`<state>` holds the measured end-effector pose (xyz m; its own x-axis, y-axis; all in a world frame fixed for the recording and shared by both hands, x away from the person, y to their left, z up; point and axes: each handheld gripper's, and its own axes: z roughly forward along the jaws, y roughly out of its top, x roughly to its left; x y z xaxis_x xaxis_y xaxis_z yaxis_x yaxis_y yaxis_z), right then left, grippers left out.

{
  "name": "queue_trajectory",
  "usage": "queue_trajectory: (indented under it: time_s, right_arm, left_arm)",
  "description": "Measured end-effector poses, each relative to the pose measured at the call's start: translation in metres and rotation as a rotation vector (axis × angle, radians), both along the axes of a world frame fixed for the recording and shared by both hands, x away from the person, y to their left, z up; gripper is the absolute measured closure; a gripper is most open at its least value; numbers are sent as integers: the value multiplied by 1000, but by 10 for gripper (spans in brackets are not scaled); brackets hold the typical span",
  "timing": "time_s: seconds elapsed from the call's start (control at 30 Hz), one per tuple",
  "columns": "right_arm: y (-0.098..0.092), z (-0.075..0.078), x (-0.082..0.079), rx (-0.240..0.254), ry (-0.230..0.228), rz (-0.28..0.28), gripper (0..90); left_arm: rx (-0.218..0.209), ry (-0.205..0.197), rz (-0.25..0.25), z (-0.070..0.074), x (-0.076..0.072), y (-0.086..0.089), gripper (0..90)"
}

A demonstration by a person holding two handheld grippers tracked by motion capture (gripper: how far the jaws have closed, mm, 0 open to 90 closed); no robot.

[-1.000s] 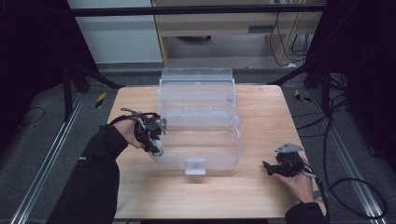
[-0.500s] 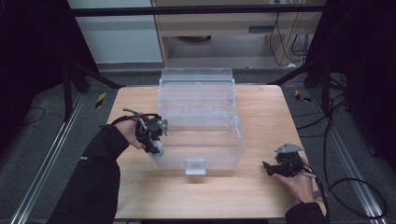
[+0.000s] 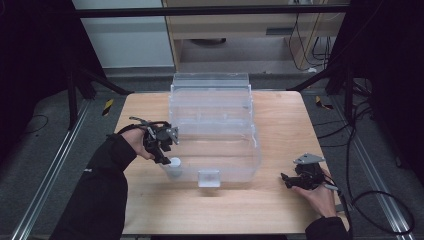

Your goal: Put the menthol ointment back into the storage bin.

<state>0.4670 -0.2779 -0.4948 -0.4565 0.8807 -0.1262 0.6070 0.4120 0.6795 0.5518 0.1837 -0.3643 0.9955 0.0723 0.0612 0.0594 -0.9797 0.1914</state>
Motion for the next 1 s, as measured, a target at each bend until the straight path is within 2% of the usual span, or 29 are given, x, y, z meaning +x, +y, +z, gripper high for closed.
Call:
queue_trajectory:
  time_s: [0.2,0.4,0.53,0.77,0.9,1.0]
  right_arm:
    - [0,0,0,2,1,-2,184]
    - [0,1,0,9,1,-8,183]
    - [-1,1,-1,9,0,-9,182]
    - [-2,1,-1,12,-2,-13,178]
    - [-2,2,-1,17,-4,-16,177]
    - [-3,2,-2,20,-7,-18,175]
  left_arm:
    - [-22,-17,1,7,-3,3,490]
    - [-71,-47,32,21,-9,13,484]
    - [-127,-68,94,28,-13,23,458]
    - [-238,-133,174,37,-26,46,417]
    - [-319,-178,259,38,-34,63,388]
    - [-377,-202,331,33,-43,76,373]
